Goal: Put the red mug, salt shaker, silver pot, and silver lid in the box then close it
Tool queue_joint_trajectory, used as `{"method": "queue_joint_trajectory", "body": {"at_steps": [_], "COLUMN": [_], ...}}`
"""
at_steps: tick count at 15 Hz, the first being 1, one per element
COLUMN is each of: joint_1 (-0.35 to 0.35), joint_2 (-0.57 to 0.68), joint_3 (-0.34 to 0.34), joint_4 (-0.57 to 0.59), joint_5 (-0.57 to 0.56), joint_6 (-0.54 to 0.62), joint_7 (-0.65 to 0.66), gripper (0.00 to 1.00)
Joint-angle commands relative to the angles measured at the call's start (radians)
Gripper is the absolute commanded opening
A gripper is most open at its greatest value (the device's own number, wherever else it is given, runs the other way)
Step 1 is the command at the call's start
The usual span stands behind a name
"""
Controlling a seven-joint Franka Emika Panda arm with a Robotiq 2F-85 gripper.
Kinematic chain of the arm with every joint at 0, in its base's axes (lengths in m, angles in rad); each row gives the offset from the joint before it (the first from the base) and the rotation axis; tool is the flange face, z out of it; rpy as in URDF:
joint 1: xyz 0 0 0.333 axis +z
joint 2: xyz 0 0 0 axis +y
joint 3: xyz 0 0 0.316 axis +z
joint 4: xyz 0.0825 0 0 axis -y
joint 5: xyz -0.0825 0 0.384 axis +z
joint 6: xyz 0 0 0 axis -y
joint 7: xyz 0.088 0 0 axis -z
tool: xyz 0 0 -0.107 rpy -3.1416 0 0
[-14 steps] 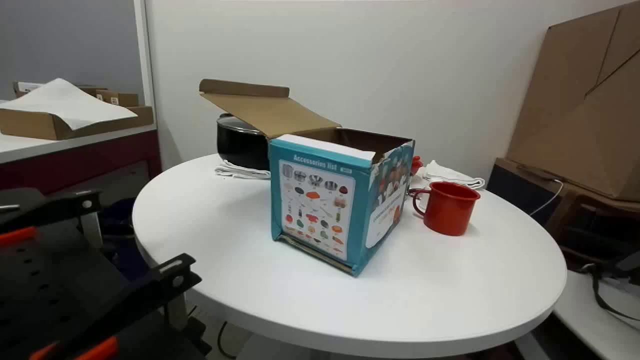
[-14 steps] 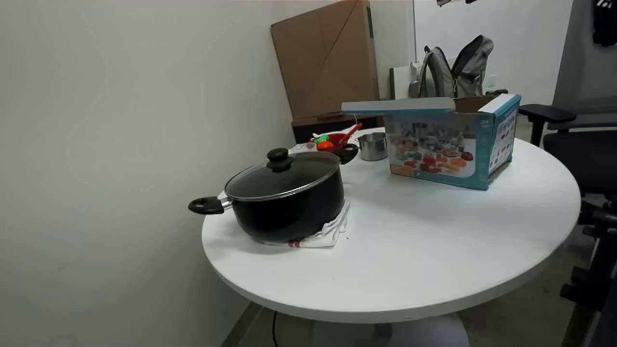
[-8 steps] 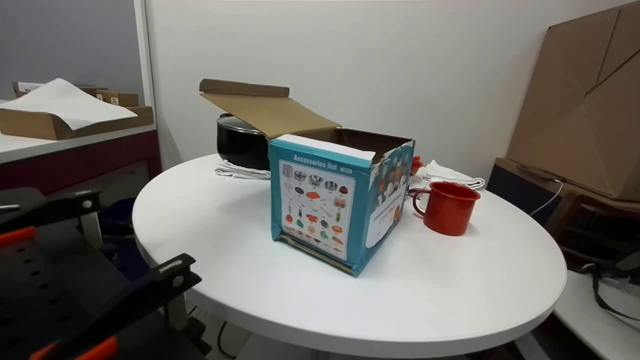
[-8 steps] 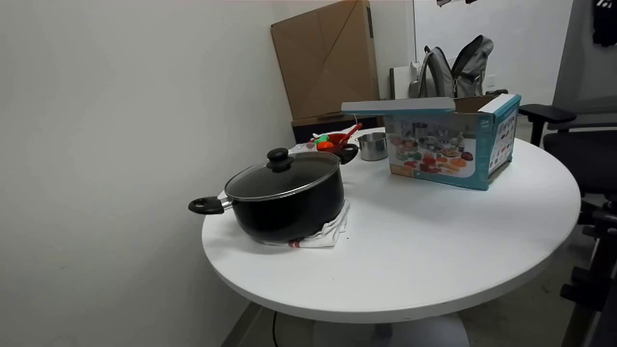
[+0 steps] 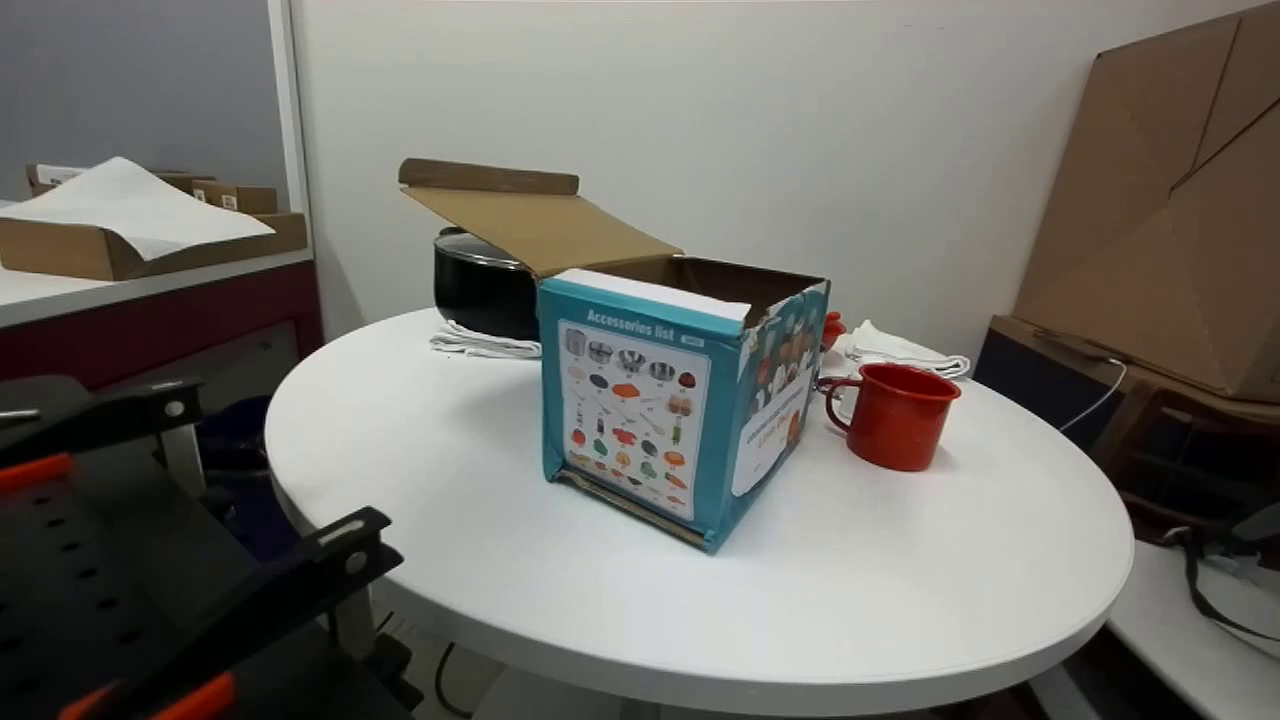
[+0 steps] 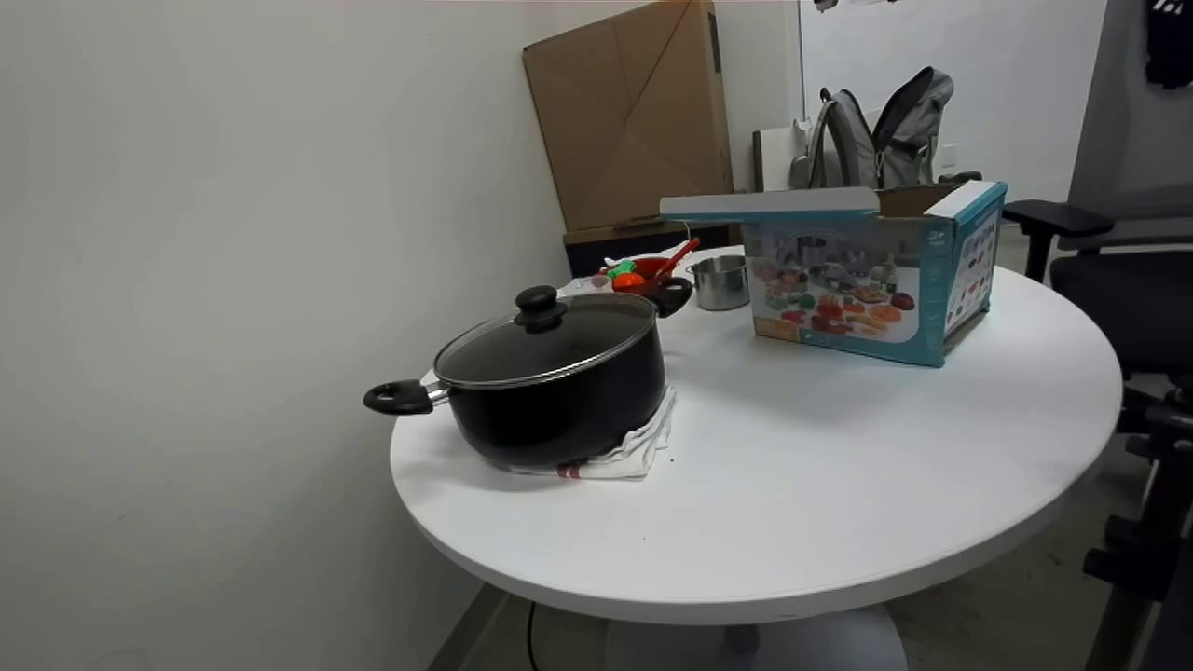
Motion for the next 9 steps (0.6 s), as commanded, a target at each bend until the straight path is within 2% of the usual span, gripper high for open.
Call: {"method": "queue_joint_trajectory", "body": {"at_steps": [1,5,9], "joint_1": [-0.043,-0.070,-0.054], "joint_2": [0.138,0.287,0.440], "joint_3": [-0.041,-0.062,-0.063], "joint_4": [0.132,0.249,0.348], "joint_5": [0.063,0.048,0.019], "joint_6": [0.055,0.176,0.263], "joint_7": [0.071,0.142,0.228], "gripper": [1.00,1.00,1.00]}}
